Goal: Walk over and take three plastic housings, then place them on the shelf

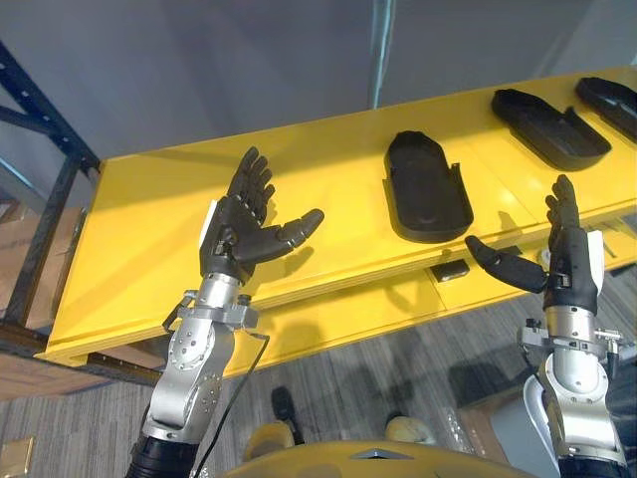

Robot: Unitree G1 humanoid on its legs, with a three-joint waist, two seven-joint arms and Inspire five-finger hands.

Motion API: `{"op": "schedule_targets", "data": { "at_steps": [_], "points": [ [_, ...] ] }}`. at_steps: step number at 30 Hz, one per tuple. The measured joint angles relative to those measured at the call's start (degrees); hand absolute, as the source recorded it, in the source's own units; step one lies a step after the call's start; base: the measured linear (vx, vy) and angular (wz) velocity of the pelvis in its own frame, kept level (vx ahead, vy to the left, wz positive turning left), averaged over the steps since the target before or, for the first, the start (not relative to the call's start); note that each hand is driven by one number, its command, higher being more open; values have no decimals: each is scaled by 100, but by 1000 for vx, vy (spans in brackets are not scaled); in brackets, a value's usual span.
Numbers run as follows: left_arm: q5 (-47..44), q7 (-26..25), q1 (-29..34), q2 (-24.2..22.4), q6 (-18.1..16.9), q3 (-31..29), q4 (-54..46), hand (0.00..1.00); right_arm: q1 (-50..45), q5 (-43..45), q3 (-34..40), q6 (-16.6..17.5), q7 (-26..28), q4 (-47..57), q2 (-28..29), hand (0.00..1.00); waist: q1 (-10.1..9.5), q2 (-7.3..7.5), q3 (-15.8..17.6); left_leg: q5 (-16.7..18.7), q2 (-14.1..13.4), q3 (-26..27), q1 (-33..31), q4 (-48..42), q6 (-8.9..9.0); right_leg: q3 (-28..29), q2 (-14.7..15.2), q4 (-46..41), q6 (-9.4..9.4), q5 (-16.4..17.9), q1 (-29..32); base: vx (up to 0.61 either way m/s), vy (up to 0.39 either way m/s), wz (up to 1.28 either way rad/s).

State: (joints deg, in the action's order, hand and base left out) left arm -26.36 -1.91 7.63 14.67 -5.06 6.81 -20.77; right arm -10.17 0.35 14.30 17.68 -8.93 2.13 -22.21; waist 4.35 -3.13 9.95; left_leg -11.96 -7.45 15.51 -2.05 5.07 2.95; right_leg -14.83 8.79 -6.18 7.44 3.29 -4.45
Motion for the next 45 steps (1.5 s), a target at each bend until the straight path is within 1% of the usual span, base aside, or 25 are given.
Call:
{"op": "schedule_targets", "data": {
  "at_steps": [2,4,7,10,14,17,22,25,27,30,36,40,41,45],
  "points": [
    [-2,89,1,0,-26,-34,-2,100,74,-11,-38,-49,59,-30,-96,100,-29,0,-2,-24,4,-98,-67,0,-2,-76,-8,3,-5,2,11,-12,-4,19],
    [-1,120,66,0,-43,-56,-4,100,235,-16,-107,-109,104,-213,-98,100,-103,27,-15,-34,3,-108,-70,-1,-3,-88,-12,11,-11,0,4,3,-5,3],
    [-2,146,238,1,-108,-93,-9,100,307,-16,-244,-224,117,-351,-99,100,-128,44,-18,-57,12,-131,-83,-2,-29,-113,-9,24,-20,-11,-4,21,-10,4],
    [-3,143,250,1,-115,-108,-9,100,406,-19,-277,-325,225,-565,-105,100,-131,59,-17,-75,24,-215,-139,-4,-20,-214,-11,14,-18,-20,-12,17,-13,14],
    [-4,149,289,1,-134,-162,-9,100,443,-90,-410,-359,344,-697,-348,100,-183,67,-15,-75,30,-243,-137,-3,-17,-238,-11,13,-7,-29,-35,7,-8,5],
    [-4,166,432,-1,-143,-314,-8,100,443,-195,-437,-359,370,-697,-459,100,-197,73,-12,-69,29,-255,-123,-1,-5,-252,-13,16,-46,-4,-55,2,-4,1],
    [-5,251,471,-1,-154,-475,-8,100,442,-218,-434,-359,404,-697,-459,100,-260,111,0,-71,29,-263,-126,1,-3,-257,-10,25,-56,6,-52,0,0,0],
    [-5,287,533,-1,-228,-500,-8,100,440,-258,-433,-359,402,-698,-459,100,-248,142,-3,-73,30,-261,-126,1,-2,-254,-9,29,-56,6,-51,0,0,0],
    [-4,293,577,-1,-229,-499,-8,100,440,-447,-421,-359,387,-699,-459,100,-248,150,-1,-73,30,-261,-127,1,-1,-253,-9,30,-57,5,-51,0,0,0],
    [-3,294,591,-1,-229,-497,-8,100,453,-596,-406,-378,296,-794,-460,100,-253,152,-2,-74,30,-261,-127,1,-1,-254,-10,32,-57,5,-53,0,0,0],
    [-1,289,595,-1,-229,-496,-7,100,665,-1078,-397,-717,-143,-1272,-461,100,-266,157,0,-78,31,-271,-127,1,-1,-261,-11,29,-56,3,-61,0,0,0],
    [-3,289,595,-1,-229,-491,-5,100,772,-1067,-371,-783,-344,-1354,-466,100,-265,157,0,-86,31,-287,-127,1,0,-277,-11,25,-54,2,-69,0,0,0],
    [-3,289,595,-1,-228,-491,-4,100,843,-1060,-356,-866,-401,-1392,-467,100,-264,157,0,-89,32,-299,-128,1,2,-289,-12,24,-54,2,-76,0,0,4],
    [-4,301,603,-10,-228,-489,-2,100,1037,-1062,-350,-988,-555,-1508,-467,100,-279,157,0,-96,33,-334,-130,2,6,-318,-15,25,-56,3,-92,0,0,3]
  ]
}}
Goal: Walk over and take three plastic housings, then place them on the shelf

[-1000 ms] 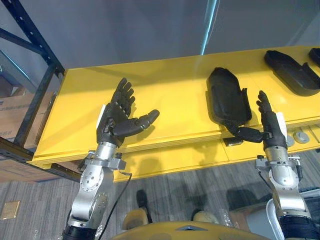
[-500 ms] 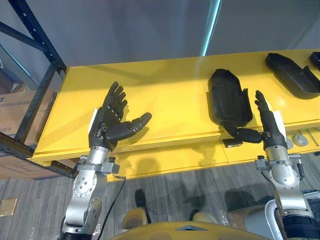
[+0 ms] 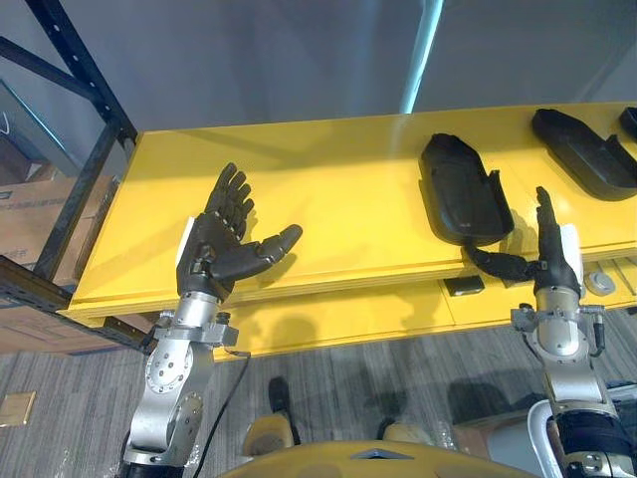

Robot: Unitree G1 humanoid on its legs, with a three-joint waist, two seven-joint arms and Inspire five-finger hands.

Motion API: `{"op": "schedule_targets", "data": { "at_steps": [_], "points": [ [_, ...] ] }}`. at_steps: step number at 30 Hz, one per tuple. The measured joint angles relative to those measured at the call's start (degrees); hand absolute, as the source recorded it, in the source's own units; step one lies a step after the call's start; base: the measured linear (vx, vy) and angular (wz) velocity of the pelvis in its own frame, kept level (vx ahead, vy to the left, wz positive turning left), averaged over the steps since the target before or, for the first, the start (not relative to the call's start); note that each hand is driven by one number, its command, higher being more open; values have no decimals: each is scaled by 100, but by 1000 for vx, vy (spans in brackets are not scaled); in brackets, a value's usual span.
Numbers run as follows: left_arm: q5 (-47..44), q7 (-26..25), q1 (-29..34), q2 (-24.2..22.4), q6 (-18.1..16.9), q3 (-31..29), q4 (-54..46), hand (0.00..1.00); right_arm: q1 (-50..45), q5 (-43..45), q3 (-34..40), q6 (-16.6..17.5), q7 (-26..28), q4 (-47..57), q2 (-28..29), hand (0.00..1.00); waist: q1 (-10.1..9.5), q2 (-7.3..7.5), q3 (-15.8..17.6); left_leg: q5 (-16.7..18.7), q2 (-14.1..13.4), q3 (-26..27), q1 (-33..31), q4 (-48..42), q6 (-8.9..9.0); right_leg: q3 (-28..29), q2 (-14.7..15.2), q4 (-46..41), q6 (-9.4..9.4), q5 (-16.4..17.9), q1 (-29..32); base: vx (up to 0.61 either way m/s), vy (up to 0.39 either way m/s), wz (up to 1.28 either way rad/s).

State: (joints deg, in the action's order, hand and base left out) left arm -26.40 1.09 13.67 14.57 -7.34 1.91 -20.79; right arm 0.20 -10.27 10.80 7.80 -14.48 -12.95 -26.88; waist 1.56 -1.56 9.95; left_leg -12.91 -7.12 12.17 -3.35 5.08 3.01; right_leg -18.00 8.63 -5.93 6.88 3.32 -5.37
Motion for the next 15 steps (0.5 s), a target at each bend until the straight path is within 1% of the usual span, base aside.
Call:
{"op": "schedule_targets", "data": {
  "at_steps": [2,7,12,15],
  "points": [
    [1,14,20,0,1,1,2,100,77,-1,-2,-39,-12,-35,0,100,-2,0,0,-1,1,-6,-1,0,0,-6,1,1,0,0,-3,0,0,2],
    [1,41,42,-4,1,4,9,100,257,1,-6,-133,-246,-215,0,100,-32,0,1,-13,12,-65,-7,0,-4,-61,1,11,-3,2,-38,5,-10,5],
    [0,78,41,-5,2,10,14,100,476,53,-11,-172,-271,-443,0,100,-44,0,4,-22,28,-126,-7,0,-5,-125,2,11,-2,2,-83,4,-18,6],
    [0,90,40,-5,2,10,18,100,664,55,-18,-203,-270,-664,-1,100,-90,-3,7,-25,32,-140,-8,1,-5,-136,4,19,-3,3,-86,-2,-6,2]
  ]
}}
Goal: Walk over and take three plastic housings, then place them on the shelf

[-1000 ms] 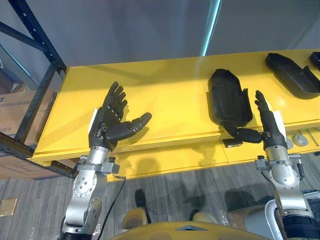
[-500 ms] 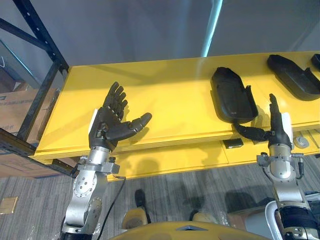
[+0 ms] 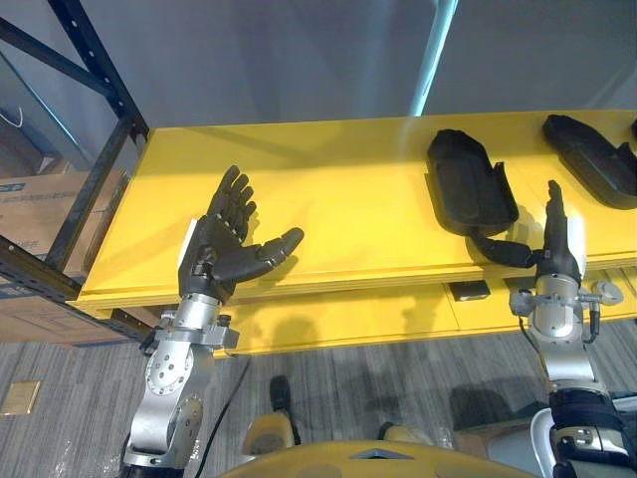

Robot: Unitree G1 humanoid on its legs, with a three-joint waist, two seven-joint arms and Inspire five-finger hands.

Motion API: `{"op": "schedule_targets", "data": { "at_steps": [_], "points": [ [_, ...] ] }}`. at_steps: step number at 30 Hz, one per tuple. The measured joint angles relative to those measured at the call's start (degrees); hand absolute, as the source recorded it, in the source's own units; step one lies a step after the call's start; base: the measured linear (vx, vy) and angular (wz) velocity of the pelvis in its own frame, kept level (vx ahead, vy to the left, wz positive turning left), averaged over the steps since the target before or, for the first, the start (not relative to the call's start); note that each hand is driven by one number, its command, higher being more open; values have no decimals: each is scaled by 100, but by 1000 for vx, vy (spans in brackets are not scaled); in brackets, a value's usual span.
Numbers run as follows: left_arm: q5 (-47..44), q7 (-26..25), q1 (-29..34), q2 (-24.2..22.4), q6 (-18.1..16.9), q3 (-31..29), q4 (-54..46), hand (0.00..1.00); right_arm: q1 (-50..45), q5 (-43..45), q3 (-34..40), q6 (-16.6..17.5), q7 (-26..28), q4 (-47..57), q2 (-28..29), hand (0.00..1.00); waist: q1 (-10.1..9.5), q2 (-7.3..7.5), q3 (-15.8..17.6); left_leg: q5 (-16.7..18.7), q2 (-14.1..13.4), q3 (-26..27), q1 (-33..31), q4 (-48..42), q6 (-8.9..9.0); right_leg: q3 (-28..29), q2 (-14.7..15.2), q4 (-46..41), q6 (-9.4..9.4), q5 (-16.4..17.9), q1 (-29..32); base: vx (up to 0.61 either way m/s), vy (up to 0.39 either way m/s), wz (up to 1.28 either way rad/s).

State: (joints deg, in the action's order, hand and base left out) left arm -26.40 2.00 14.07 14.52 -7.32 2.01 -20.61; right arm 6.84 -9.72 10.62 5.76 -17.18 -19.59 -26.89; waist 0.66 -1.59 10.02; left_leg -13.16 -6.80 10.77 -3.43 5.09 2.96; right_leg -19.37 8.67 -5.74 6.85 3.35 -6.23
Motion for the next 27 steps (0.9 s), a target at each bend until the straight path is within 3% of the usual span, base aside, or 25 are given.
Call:
{"op": "schedule_targets", "data": {
  "at_steps": [17,27],
  "points": [
    [-5,14,-2,9,0,10,105,100,678,177,-393,-123,63,-749,-644,100,-193,-20,145,-19,29,-136,-12,3,-3,-131,-1,25,-2,3,-97,-2,-15,4],
    [-6,122,-2,16,0,68,110,100,834,137,-402,-180,61,-879,-662,100,-196,-21,146,-21,27,-145,-12,2,1,-141,-7,25,-10,7,-100,0,0,0]
  ]
}}
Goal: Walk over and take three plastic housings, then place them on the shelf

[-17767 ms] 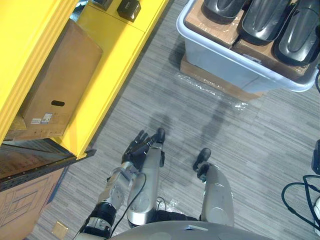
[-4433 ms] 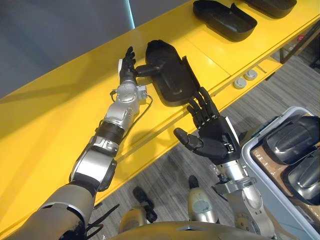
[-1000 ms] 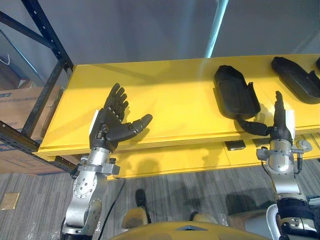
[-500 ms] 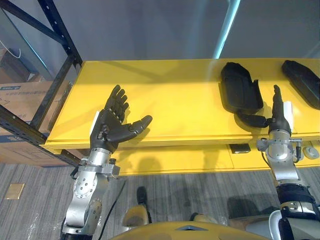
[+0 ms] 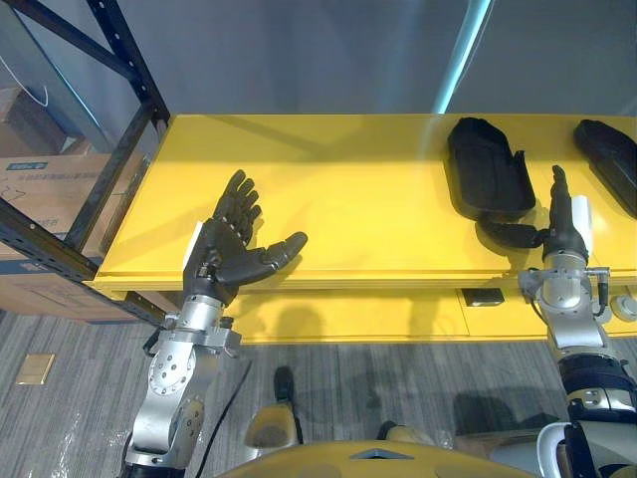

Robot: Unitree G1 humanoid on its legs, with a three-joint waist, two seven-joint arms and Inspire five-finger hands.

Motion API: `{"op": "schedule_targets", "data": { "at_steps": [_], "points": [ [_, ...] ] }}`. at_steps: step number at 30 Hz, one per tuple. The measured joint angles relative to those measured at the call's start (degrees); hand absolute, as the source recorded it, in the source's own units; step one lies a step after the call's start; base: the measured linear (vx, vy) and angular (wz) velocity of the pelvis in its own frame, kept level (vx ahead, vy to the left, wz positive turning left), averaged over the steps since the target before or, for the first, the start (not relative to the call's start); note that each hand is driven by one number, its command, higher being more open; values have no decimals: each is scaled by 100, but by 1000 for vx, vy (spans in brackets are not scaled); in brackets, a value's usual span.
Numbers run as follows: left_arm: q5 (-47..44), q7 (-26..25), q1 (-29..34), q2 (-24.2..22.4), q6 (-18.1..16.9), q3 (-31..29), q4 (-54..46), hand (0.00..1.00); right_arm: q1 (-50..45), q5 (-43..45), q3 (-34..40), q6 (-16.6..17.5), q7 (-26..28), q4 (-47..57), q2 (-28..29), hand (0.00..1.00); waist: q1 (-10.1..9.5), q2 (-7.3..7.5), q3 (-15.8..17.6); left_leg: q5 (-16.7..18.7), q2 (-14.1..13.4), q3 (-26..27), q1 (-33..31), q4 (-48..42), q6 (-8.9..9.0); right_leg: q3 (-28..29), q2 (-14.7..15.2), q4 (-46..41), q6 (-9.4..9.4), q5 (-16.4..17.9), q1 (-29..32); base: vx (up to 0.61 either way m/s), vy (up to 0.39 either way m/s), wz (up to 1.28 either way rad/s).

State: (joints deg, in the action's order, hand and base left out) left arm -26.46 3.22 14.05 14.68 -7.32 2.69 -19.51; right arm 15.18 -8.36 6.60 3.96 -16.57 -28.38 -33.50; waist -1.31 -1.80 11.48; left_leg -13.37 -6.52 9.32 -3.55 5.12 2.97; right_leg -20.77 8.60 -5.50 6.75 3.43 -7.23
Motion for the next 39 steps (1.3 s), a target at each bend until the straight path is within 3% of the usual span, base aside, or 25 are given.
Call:
{"op": "schedule_targets", "data": {
  "at_steps": [8,13,17,22,26,28,35,39],
  "points": [
    [-2,16,34,-12,-3,-73,-5,100,-813,-254,161,61,347,1364,0,100,25,-4,-1,27,1,35,4,1,9,18,3,68,1,5,12,0,0,-1],
    [-7,29,159,-41,-3,-318,-32,100,-1350,-143,473,543,779,2839,2,100,169,-7,-5,55,-2,117,6,0,19,76,9,76,3,1,25,1,-1,-6],
    [-23,41,157,-164,-3,-386,-134,100,-1509,224,746,804,1015,3384,115,100,242,-1,-18,63,-4,152,12,1,22,87,9,79,0,3,60,-2,-10,-2],
    [-53,183,158,-379,-2,-379,-247,100,-1894,926,891,814,1041,3911,947,100,271,-9,-138,111,-20,294,24,0,47,228,18,89,-13,11,145,1,-13,-13],
    [-272,507,158,-573,-2,-123,-397,100,-2749,1189,880,641,773,4214,1943,100,327,-6,-211,195,-60,652,141,-1,52,577,32,67,-1,-7,270,28,-8,-44],
    [-306,551,153,-574,2,182,-423,100,-3229,1214,854,602,641,4293,2287,100,422,-9,-228,258,-87,891,254,0,70,831,31,67,6,-26,321,32,-3,-67],
    [-461,335,-411,-574,114,1786,-187,100,-4574,1795,867,533,126,5031,2857,100,1123,34,-449,559,-321,2301,784,-1,231,2200,-149,240,60,-299,639,50,-4,-106],
    [-413,-245,-752,-592,116,2298,-19,100,-5267,2288,976,999,163,5244,3295,100,1508,75,-579,693,-523,2947,1085,-6,406,2777,-423,276,62,-338,739,43,-45,-85]
  ]
}}
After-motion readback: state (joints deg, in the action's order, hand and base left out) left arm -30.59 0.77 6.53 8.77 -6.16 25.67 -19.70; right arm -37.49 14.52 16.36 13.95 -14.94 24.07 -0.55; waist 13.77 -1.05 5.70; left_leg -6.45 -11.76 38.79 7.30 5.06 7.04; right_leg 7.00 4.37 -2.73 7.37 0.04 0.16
